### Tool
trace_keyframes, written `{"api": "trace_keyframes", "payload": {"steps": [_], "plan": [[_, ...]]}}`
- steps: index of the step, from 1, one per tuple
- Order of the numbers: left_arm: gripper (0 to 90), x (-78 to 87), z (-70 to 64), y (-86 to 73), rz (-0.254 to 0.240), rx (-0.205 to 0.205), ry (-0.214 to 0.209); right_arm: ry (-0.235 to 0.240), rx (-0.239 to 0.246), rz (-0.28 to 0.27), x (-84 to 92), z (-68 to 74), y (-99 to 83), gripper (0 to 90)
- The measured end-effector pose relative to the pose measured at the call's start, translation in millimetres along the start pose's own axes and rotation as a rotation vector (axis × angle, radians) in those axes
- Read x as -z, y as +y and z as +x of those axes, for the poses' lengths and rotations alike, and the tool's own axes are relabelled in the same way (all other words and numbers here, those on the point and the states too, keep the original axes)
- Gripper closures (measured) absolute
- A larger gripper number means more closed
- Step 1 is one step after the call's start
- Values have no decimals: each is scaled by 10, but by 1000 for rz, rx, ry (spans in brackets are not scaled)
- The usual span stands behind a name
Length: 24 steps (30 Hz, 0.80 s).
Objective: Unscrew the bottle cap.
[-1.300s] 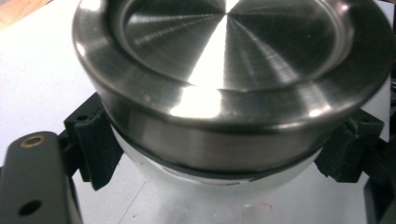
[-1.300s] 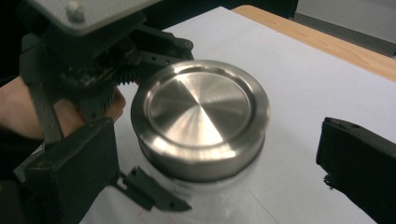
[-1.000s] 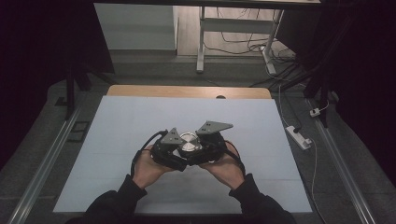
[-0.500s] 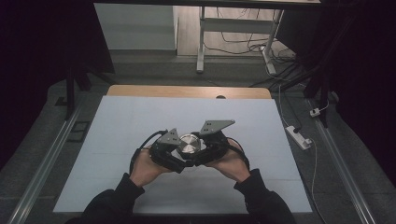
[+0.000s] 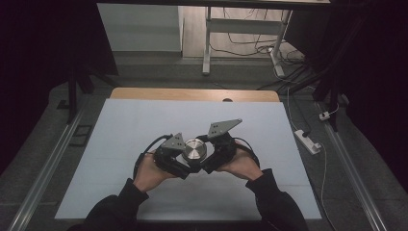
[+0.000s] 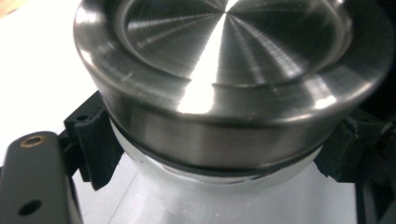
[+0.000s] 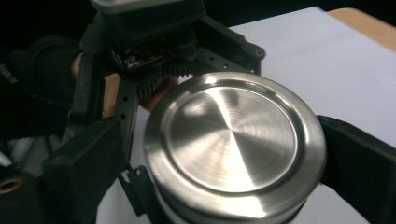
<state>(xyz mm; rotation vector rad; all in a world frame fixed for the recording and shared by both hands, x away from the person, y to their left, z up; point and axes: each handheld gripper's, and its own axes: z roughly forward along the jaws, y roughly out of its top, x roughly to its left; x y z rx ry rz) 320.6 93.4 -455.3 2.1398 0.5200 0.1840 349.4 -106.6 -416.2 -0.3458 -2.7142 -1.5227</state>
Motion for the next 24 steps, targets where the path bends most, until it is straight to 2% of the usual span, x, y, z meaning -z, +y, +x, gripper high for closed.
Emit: {"api": "trace_keyframes", "payload": {"steps": [2,3,4,5,6,7,9,17,19,24], "plan": [[155,9,7,-1,7,-1,16,-67,-13,1,5,43,43,19],[154,13,11,-6,2,18,44,-98,-23,-6,10,62,61,19],[155,13,11,-6,2,18,44,-130,-33,-6,17,79,75,16],[155,15,15,-9,-1,27,54,-130,-33,-6,17,79,75,16],[155,15,13,-10,-4,36,73,-158,-39,-5,18,95,84,16],[155,17,13,-9,0,37,84,-218,-48,-5,14,127,90,33],[155,19,7,-9,0,53,115,-255,-64,-16,3,147,85,51],[155,-7,-28,1,6,70,166,-309,-116,-45,-74,188,63,107],[155,-14,-39,5,7,75,166,-328,-121,-44,-113,202,51,139],[155,-15,-63,19,9,61,152,-336,-101,-36,-143,221,38,175]]}}
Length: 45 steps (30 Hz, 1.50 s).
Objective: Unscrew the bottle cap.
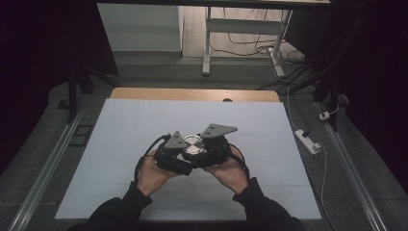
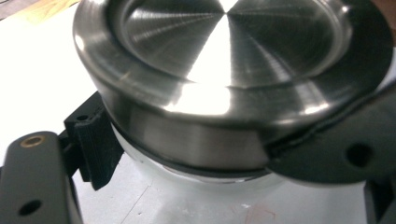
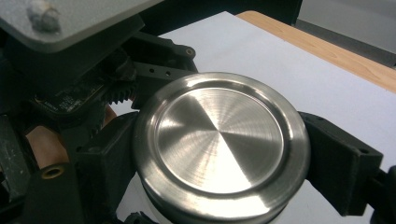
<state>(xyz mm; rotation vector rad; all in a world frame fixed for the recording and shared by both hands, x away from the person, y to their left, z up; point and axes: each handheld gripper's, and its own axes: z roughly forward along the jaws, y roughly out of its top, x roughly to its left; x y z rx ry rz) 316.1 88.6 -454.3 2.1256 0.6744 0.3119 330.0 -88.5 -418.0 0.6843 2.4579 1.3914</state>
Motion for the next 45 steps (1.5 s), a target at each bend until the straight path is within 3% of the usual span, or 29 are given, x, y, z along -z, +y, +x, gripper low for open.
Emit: {"api": "trace_keyframes", "payload": {"steps": [2,5,6,7,10,11,12,13,16,17,18,20,23,26,27,29,31,33,34,35,36,37,38,40,45], "plan": [[155,3,6,-2,-2,-6,-10,4,12,6,10,2,6,176],[155,19,42,-17,-12,-33,-65,27,26,12,23,-6,12,177],[154,25,57,-22,-14,-40,-94,69,54,18,40,-23,14,177],[154,29,65,-24,-16,-44,-111,69,54,18,40,-23,14,177],[154,42,74,-28,-16,-63,-160,170,78,24,59,-94,9,178],[154,50,86,-29,-6,-84,-176,170,78,24,59,-94,9,178],[155,50,88,-36,-8,-99,-209,225,93,28,68,-132,1,178],[155,50,88,-36,-8,-99,-209,249,102,28,74,-150,-5,178],[154,39,80,-40,0,-136,-262,322,124,33,85,-200,-27,178],[154,39,80,-40,0,-136,-262,322,124,33,85,-200,-27,178],[154,33,81,-44,6,-157,-292,368,144,35,89,-229,-42,178],[154,22,72,-49,6,-166,-308,408,160,35,89,-252,-58,178],[154,9,63,-52,11,-172,-303,426,168,34,86,-262,-76,177],[154,3,74,-51,16,-158,-269,400,152,37,81,-261,-83,120],[155,7,81,-54,13,-142,-250,377,131,38,83,-244,-62,53],[154,17,92,-59,8,-117,-213,364,128,38,88,-237,-51,34],[154,32,110,-62,-6,-70,-156,294,108,34,115,-199,-4,13],[154,45,127,-61,1,-71,-139,273,98,30,124,-187,8,13],[154,48,126,-60,-2,-60,-120,218,82,26,133,-158,30,14],[154,52,125,-58,2,-56,-100,218,82,26,133,-158,30,14],[154,51,118,-57,-3,-44,-81,187,76,26,134,-139,38,22],[155,52,116,-56,-2,-38,-72,122,70,24,130,-101,50,43],[155,48,105,-55,-7,-25,-57,122,70,24,130,-101,50,43],[154,44,82,-44,-2,-24,-34,66,54,11,106,-46,55,59],[154,29,15,-18,-3,-18,-12,33,32,-2,70,-3,41,82]]}}
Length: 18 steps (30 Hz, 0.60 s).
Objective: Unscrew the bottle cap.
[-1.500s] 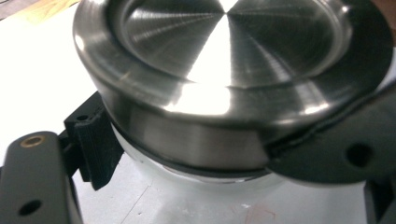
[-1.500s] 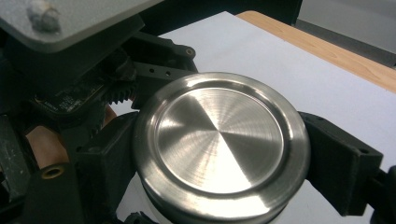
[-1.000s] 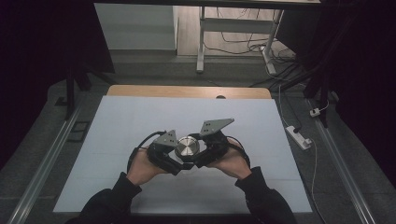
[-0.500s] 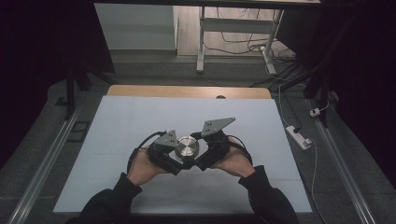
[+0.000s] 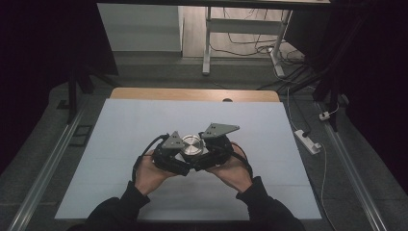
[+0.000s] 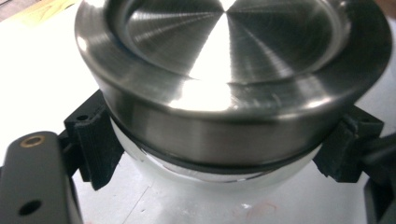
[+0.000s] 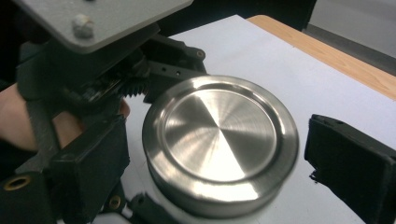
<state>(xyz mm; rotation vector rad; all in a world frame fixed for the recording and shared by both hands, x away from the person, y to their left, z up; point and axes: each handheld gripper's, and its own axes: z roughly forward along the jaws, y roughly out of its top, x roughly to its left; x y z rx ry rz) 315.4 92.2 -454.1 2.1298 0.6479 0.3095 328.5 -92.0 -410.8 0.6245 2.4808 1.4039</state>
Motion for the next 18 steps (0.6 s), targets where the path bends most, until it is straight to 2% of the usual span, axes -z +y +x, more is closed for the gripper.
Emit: {"api": "trace_keyframes", "payload": {"steps": [3,4,7,9,10,11,12,13,14,15,16,17,18], "plan": [[154,-11,-51,22,7,-14,9,-6,-5,-2,-21,14,-12,118],[154,-13,-66,27,8,-16,10,-6,0,2,-26,24,-18,163],[154,-7,-74,36,7,-28,-7,-3,19,7,-9,27,-17,181],[154,9,-61,38,2,-35,-37,8,21,8,0,20,-13,183],[154,17,-51,38,-2,-45,-59,26,26,10,14,9,-7,183],[154,25,-37,36,-6,-52,-90,70,44,9,35,-4,-2,184],[154,36,-22,34,-3,-66,-108,70,44,9,35,-4,-2,184],[154,43,-16,29,-11,-70,-132,113,58,11,54,-23,1,185],[154,50,-7,27,-16,-77,-156,113,58,11,54,-23,1,185],[154,55,-2,23,-20,-79,-173,160,75,10,70,-45,5,185],[154,62,5,21,-19,-87,-192,160,75,10,70,-45,5,185],[154,68,7,15,-28,-100,-232,211,95,14,83,-69,8,185],[154,68,7,15,-28,-100,-232,211,95,14,83,-69,8,185]]}}
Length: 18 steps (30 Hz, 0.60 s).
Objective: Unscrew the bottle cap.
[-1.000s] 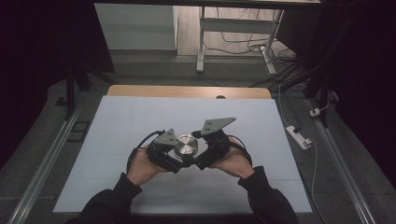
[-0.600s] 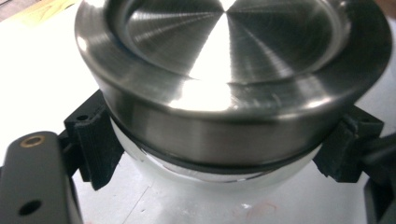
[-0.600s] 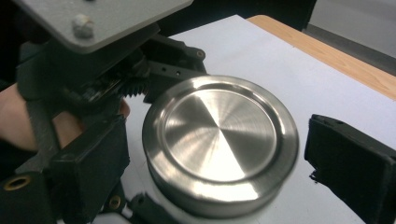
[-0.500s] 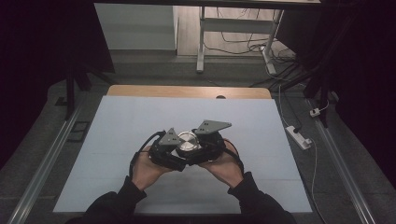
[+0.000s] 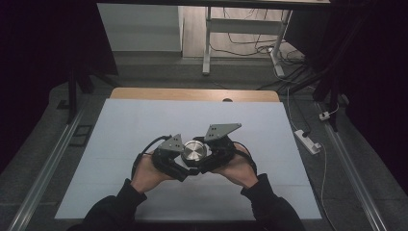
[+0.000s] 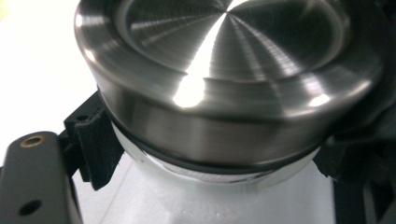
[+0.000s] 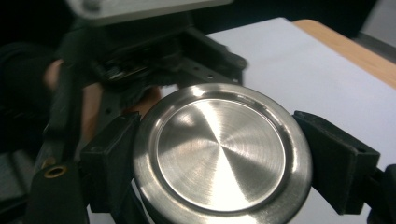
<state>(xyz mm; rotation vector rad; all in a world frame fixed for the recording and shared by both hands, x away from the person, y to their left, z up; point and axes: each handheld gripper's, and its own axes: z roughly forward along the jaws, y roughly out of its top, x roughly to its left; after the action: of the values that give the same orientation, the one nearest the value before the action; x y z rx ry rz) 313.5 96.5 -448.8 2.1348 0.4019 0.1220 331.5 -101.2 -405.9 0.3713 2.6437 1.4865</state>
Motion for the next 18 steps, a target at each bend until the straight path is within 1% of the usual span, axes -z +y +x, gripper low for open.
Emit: {"api": "trace_keyframes", "payload": {"steps": [1,2,3,4,5,6,7,8,9,10,11,12,13,14,15,16,17,18], "plan": [[154,4,0,-1,2,-11,-20,61,16,-4,20,-32,-11,185],[154,10,5,0,11,-28,-34,61,16,-4,20,-32,-11,185],[154,11,3,-4,10,-41,-51,82,22,-3,26,-41,-16,185],[154,6,2,-6,6,-43,-65,131,46,-5,42,-68,-33,184],[154,2,2,-9,7,-51,-80,154,55,-7,43,-77,-42,184],[154,-6,-4,-12,6,-56,-88,169,64,-5,47,-81,-50,183],[154,-14,-8,-12,9,-59,-88,169,64,-5,47,-81,-50,183],[154,-24,-13,-12,9,-54,-80,167,81,-1,51,-89,-60,181],[154,-28,-10,-9,10,-48,-68,167,81,-1,51,-89,-60,178],[154,-26,-4,-8,8,-35,-54,154,78,-4,51,-88,-59,171],[154,-19,3,-9,8,-28,-36,121,64,-6,58,-81,-53,145],[154,-11,9,-11,10,-21,-14,100,45,-13,62,-80,-42,108],[154,-2,15,-16,4,9,25,56,6,-25,84,-88,-18,70],[154,-2,15,-16,4,9,25,56,6,-25,84,-88,-18,70],[154,3,22,-19,1,29,57,44,-10,-28,94,-91,-10,55],[154,8,29,-21,0,40,79,17,-36,-27,107,-93,0,37],[154,13,35,-22,5,43,97,-3,-53,-25,111,-90,6,34],[154,10,32,-22,3,55,122,-20,-65,-21,110,-82,10,30]]}}
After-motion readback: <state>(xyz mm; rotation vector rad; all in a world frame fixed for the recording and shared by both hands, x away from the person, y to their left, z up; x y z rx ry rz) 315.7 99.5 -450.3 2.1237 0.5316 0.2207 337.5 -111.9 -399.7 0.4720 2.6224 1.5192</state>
